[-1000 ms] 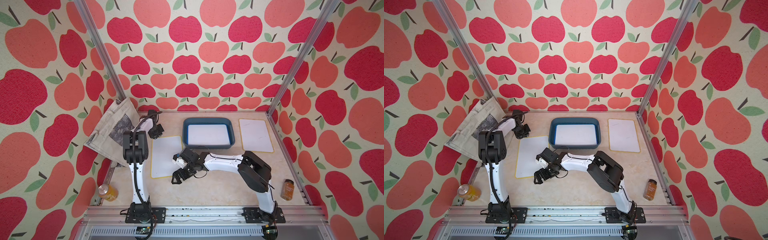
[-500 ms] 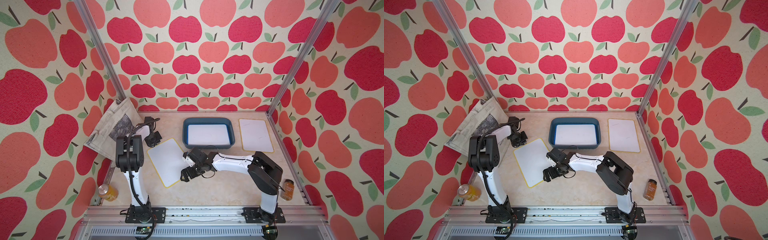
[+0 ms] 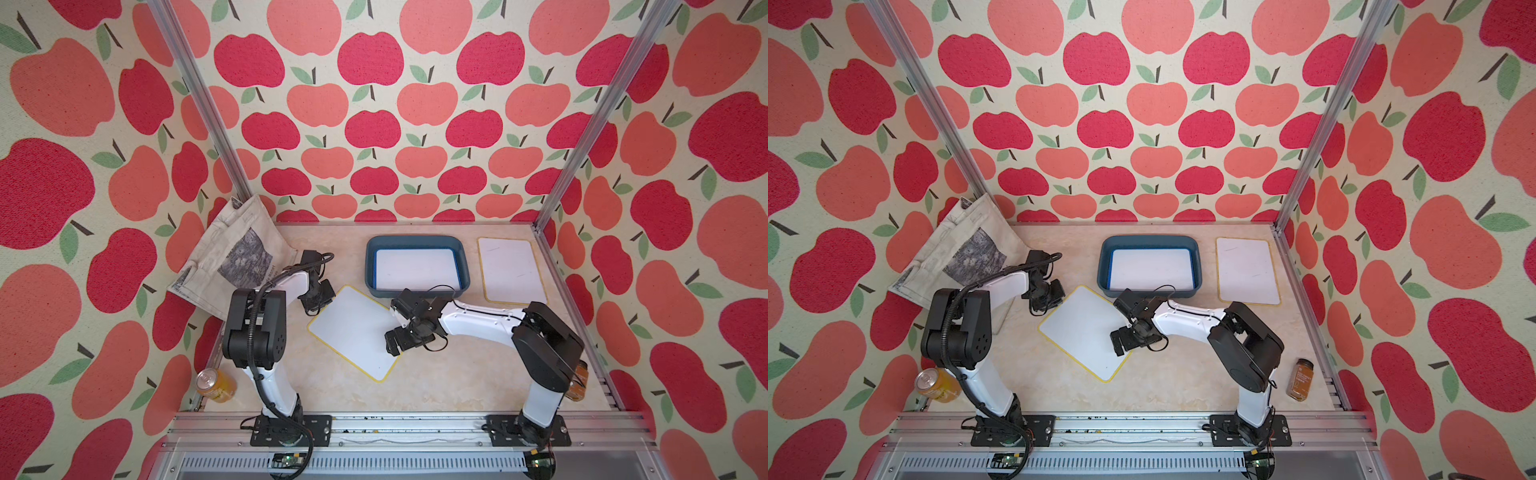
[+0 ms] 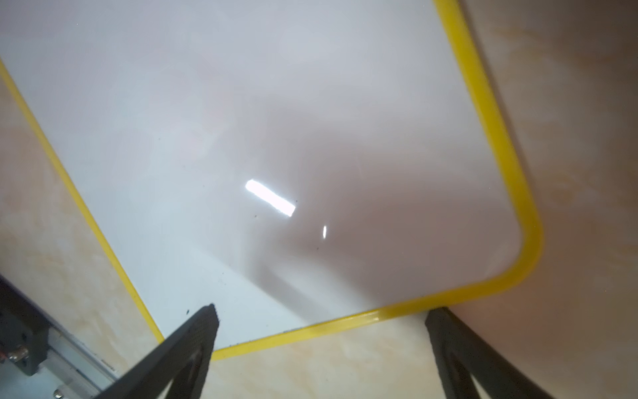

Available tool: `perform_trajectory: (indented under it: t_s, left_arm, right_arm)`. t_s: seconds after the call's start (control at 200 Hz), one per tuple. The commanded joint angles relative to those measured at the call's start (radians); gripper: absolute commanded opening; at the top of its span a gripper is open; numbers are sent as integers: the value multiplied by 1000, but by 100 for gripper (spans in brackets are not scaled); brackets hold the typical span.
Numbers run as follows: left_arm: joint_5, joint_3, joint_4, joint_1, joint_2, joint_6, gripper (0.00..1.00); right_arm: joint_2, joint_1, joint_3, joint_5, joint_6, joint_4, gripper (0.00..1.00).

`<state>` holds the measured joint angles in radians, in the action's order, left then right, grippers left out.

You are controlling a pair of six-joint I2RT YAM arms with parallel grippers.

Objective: Put the whiteboard into the storage box
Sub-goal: Move the whiteboard to the center of the board.

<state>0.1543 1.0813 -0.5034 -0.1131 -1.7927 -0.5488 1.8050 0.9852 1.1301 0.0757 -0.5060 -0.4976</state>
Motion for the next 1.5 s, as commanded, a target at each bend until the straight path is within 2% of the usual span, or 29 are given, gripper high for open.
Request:
perform_trajectory:
  t_s: [0.0,0.265,0.44,0.54,0.645,0.795,1.031,1.276,1.496]
  left_arm:
    - [154,-105,-106,-84,12,-69,22]
    - [203,-288,-16,-205,154,-190,23]
    - [249,-341,33,-262,185,-237,24]
    - [239,-352,30,-294,194,-249,26]
    - [222,-357,19,-300,206,-245,28]
    - [265,-357,5,-311,222,-228,33]
    - [266,-368,-56,-329,286,-213,38]
    - [167,-350,-152,-297,357,-171,46]
    - [118,-336,-219,-290,392,-149,47]
  right_arm:
    - [-20,-16,-45,-53,53,45,99]
    - [-101,-83,-117,-76,77,31,99]
    - [-110,-119,-124,-77,108,19,99]
    - [-115,-139,-128,-72,120,24,99]
    - [-121,-151,-141,-56,121,35,99]
    - [-131,-166,-157,-50,128,53,99]
    - [-134,-189,-161,-44,156,47,99]
    - [-162,-196,-161,-81,142,26,99]
    - [-248,-216,-201,-119,126,-37,99]
